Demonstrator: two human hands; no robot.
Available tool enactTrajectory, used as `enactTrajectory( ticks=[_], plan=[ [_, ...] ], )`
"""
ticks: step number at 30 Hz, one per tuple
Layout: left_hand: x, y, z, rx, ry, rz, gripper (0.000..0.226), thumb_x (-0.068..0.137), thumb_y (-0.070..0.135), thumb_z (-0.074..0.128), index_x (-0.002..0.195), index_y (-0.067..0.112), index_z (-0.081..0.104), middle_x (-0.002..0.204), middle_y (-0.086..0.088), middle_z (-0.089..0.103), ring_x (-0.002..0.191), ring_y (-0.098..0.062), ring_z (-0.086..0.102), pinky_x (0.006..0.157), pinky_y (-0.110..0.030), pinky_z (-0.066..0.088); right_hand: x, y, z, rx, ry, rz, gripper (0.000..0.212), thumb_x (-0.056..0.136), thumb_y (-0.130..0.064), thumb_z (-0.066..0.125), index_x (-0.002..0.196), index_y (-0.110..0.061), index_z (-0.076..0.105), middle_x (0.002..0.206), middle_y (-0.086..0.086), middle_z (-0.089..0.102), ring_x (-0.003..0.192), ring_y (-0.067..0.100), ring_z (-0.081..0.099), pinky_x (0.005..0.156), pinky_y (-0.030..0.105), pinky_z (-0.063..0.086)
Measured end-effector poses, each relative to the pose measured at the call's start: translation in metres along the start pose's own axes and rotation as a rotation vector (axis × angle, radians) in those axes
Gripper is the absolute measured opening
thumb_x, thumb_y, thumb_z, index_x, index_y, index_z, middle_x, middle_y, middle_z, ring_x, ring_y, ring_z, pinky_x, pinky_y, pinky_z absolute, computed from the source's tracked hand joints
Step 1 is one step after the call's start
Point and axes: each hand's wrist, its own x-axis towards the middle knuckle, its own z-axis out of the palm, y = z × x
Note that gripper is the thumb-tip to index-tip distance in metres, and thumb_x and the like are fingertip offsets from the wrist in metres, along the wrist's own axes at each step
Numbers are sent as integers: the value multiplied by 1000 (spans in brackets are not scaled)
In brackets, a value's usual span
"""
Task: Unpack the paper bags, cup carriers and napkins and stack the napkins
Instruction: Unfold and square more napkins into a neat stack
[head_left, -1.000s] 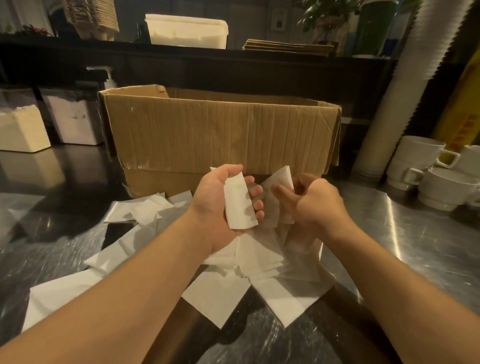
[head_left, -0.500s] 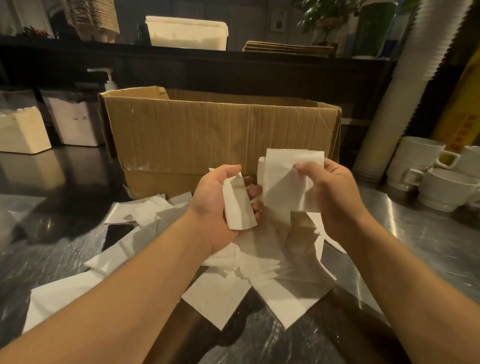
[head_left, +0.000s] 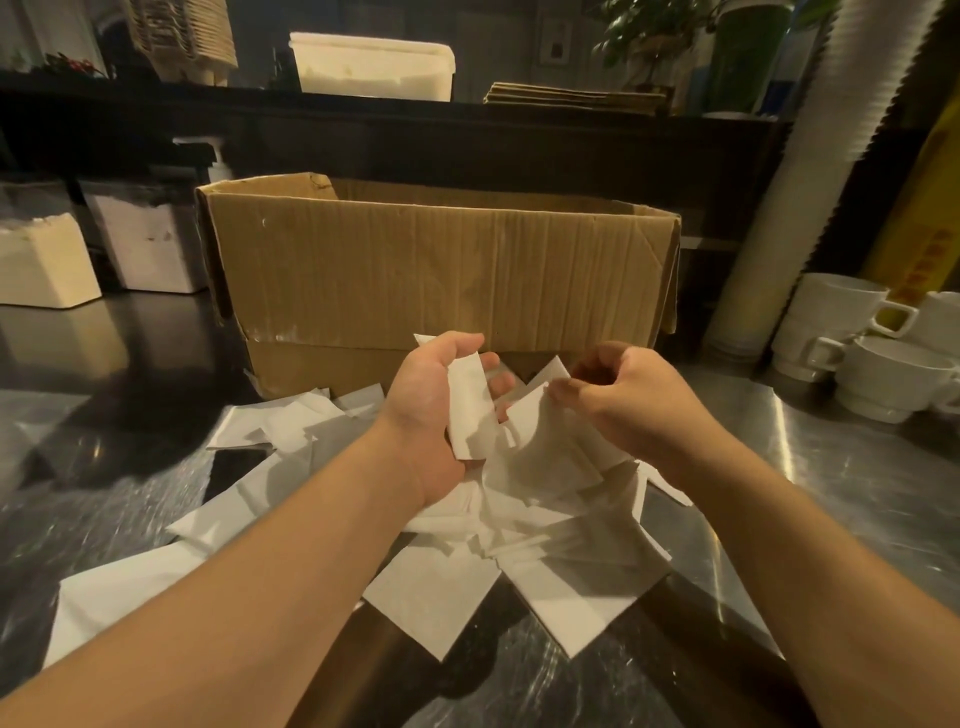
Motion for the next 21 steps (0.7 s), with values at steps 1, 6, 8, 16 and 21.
enactTrajectory(
  ticks=[1, 6, 8, 16, 21],
  plan=[
    [0, 0, 1, 1, 1, 7, 22, 94, 35, 58, 96, 14, 62, 77, -3, 63, 67, -20, 60, 70, -35, 45, -1, 0, 0, -20, -6, -14, 22, 93, -42, 70, 104, -23, 64, 98, -3, 66, 87, 14, 64, 66, 23, 55],
    [1, 2, 0, -12, 30, 101, 21, 94, 31, 58, 104, 12, 60, 80, -5, 59, 62, -19, 52, 60, -29, 45, -5, -2, 0, 66, 77, -119, 26, 94, -42, 68, 107, -24, 54, 100, -4, 60, 90, 15, 60, 69, 24, 53],
    [2, 3, 0, -41, 32, 140, 17, 95, 27, 57, 102, 12, 57, 75, -4, 57, 61, -19, 50, 60, -30, 43, -7, -3, -4, 43, 57, -209, 23, 94, -32, 68, 110, -25, 54, 109, -3, 56, 99, 18, 58, 77, 28, 52],
    [4, 3, 0, -44, 68, 191, 14, 93, 26, 58, 94, 12, 60, 70, -4, 60, 61, -19, 50, 64, -33, 39, -11, -2, 5, -349, -269, -298, 62, 86, -4, 65, 130, -45, 50, 134, -18, 48, 145, 23, 19, 119, 40, 3],
    [6, 3, -1, -69, 83, 188, 12, 92, 25, 61, 92, 13, 61, 65, -1, 64, 63, -18, 54, 67, -33, 41, -8, 1, -1, -198, -118, -338, 28, 95, -18, 67, 92, -43, 55, 97, -30, 46, 133, 26, 41, 117, 58, 30]
  ],
)
